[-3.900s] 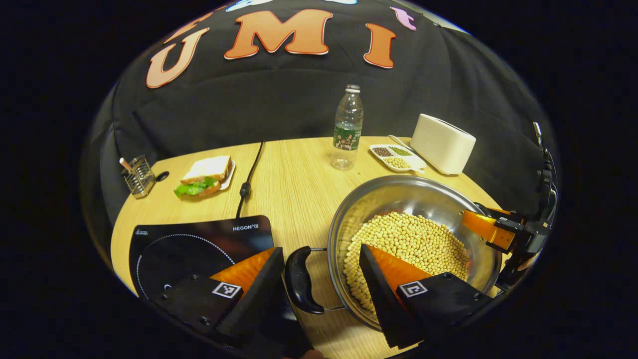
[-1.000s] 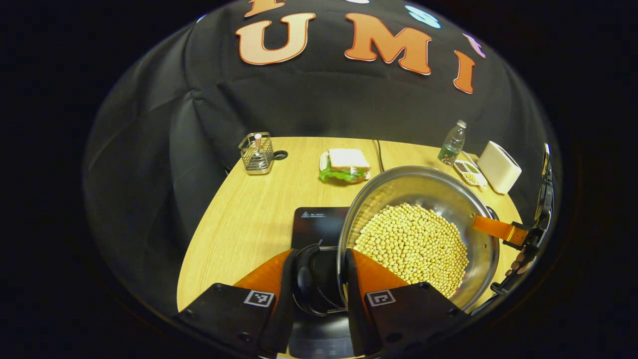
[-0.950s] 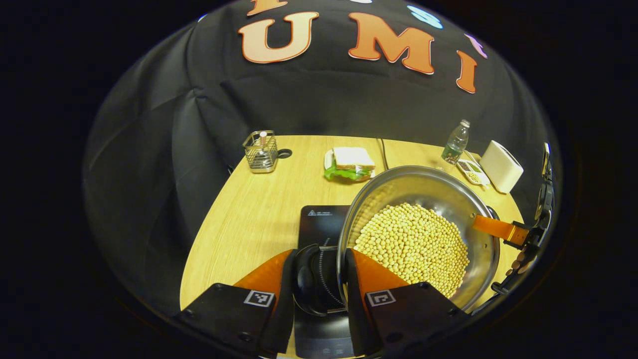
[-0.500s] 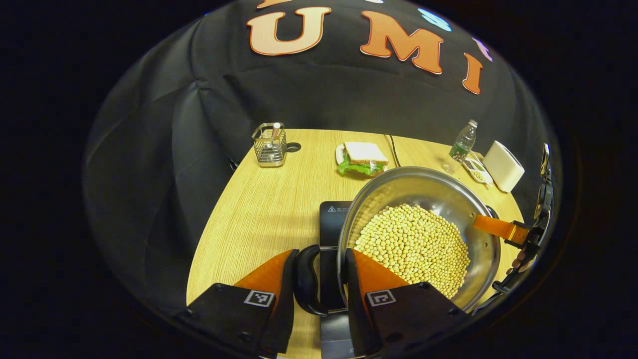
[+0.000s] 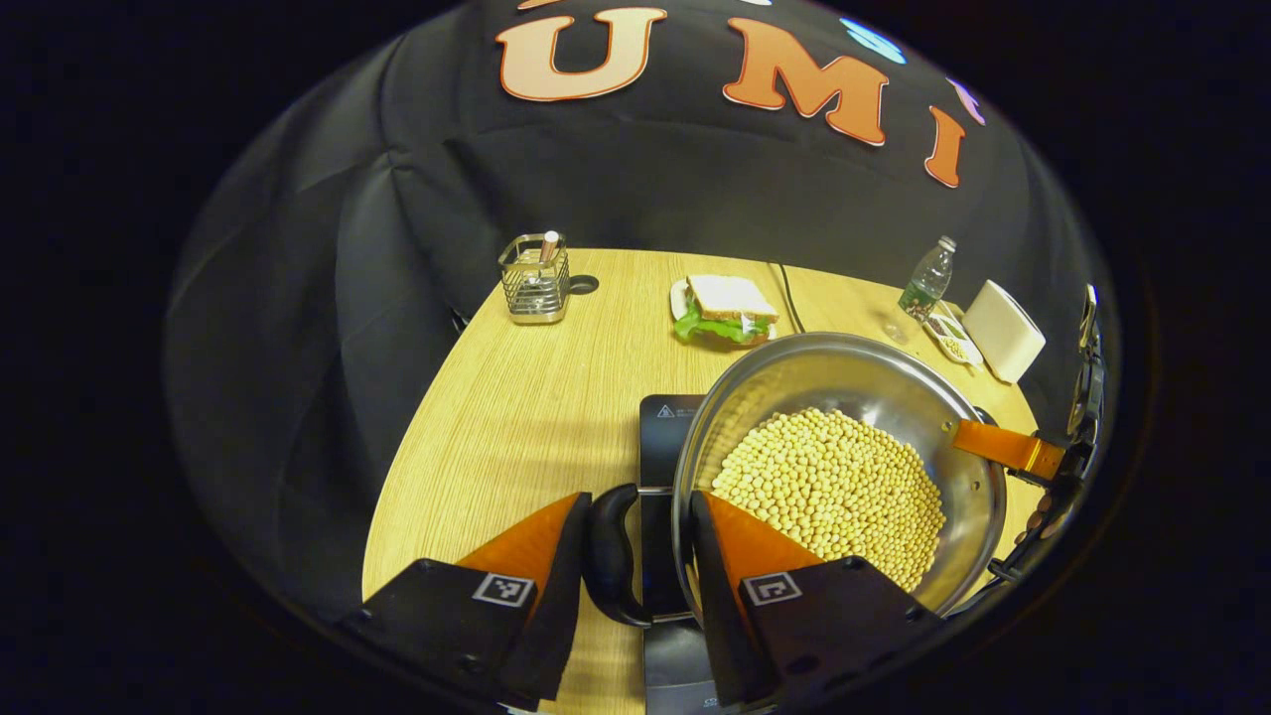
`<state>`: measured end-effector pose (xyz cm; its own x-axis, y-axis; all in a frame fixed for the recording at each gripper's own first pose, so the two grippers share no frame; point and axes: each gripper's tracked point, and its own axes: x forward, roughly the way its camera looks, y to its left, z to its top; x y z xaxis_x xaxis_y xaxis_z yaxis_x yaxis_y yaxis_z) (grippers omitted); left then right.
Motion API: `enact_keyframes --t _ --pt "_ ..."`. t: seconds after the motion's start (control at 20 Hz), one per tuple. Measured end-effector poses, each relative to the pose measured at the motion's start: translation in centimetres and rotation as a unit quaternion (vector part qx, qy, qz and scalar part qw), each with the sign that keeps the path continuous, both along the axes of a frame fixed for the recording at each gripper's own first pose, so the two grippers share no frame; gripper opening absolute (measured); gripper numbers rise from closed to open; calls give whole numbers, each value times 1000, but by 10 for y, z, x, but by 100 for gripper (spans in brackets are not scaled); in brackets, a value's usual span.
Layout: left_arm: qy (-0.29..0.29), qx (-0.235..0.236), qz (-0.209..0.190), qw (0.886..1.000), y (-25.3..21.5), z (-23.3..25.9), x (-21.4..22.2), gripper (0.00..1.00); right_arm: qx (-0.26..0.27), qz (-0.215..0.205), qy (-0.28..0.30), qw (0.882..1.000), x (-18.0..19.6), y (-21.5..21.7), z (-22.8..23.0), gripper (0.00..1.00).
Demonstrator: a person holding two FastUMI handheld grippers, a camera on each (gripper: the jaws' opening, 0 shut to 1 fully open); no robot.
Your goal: First push the handle of the pot to place it horizontally, then grasp the pot with both hands and set it on the induction cooktop.
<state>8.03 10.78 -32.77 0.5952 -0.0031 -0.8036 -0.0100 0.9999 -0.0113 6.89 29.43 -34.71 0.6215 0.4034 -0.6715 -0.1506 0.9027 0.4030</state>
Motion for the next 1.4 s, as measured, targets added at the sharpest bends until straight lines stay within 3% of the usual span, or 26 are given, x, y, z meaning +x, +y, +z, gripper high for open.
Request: enact_keyframes --t 0.1,0.2,0.35,0.55,0.65,0.7,0.9,1.15,1.4 --pt "-6 6 6 1000 0 3 0 67 11 -1 -12 1000 2 1 11 55" --pt "-18 21 11 1000 4 11 0 68 14 -5 -31 999 6 -3 24 69" --pt "-39 40 18 998 6 24 0 92 7 -16 -47 999 10 -18 34 95" --pt "-67 91 35 993 14 54 -5 97 2 -23 -63 998 11 -38 50 95" --pt "-96 100 34 990 7 78 -6 92 -12 -26 -83 996 14 -52 63 95" --pt "-113 102 34 988 2 90 -5 96 -18 -26 -94 995 14 -58 71 95" --pt "-195 136 23 971 -19 147 -5 96 -37 -28 -138 989 18 -85 105 95" --pt "-277 99 6 956 -76 218 -16 96 -56 -38 -192 979 19 -124 152 95" --pt "-359 81 -9 930 -108 299 -22 92 -92 -52 -258 960 16 -169 214 95"
